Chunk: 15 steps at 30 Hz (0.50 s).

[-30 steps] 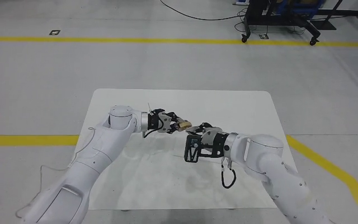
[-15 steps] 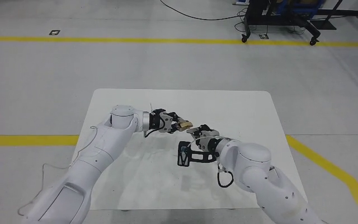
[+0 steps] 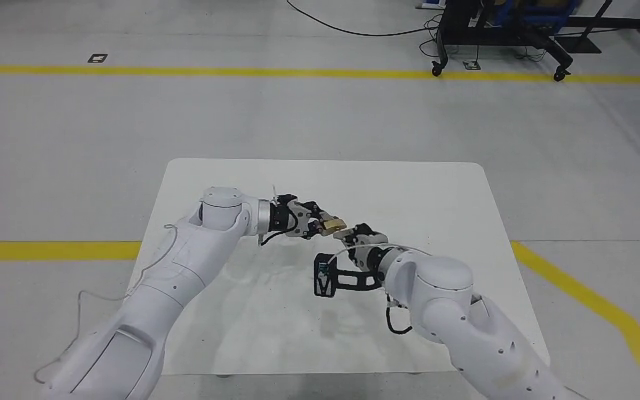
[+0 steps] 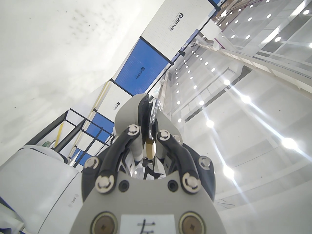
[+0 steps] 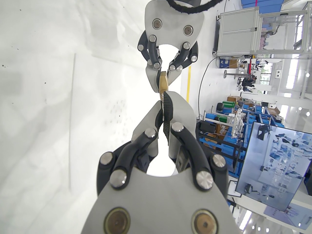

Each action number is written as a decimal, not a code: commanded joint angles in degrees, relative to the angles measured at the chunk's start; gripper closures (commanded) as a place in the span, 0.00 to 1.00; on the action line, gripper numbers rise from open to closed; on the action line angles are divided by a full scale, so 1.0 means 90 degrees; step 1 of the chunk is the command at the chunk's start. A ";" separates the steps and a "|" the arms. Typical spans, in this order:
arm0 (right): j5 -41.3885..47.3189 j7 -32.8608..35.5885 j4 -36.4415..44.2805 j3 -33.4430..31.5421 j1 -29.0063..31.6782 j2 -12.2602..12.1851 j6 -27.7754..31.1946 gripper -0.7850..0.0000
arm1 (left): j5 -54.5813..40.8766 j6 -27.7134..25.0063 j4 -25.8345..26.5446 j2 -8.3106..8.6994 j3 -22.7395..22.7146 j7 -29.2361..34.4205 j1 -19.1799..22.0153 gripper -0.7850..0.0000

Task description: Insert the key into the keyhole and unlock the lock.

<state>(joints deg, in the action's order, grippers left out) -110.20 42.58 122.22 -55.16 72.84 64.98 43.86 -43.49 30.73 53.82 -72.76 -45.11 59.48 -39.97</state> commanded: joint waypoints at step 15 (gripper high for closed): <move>-0.0179 0.0215 -0.0093 0.0202 -0.0124 0.0089 -0.0002 1.00 | 0.0057 0.0077 -0.0014 -0.0044 0.0004 0.0018 -0.0005 1.00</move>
<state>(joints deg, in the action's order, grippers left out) -111.75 44.43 121.36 -53.38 71.79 65.74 43.79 -42.95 31.36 53.76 -73.14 -45.04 59.60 -40.03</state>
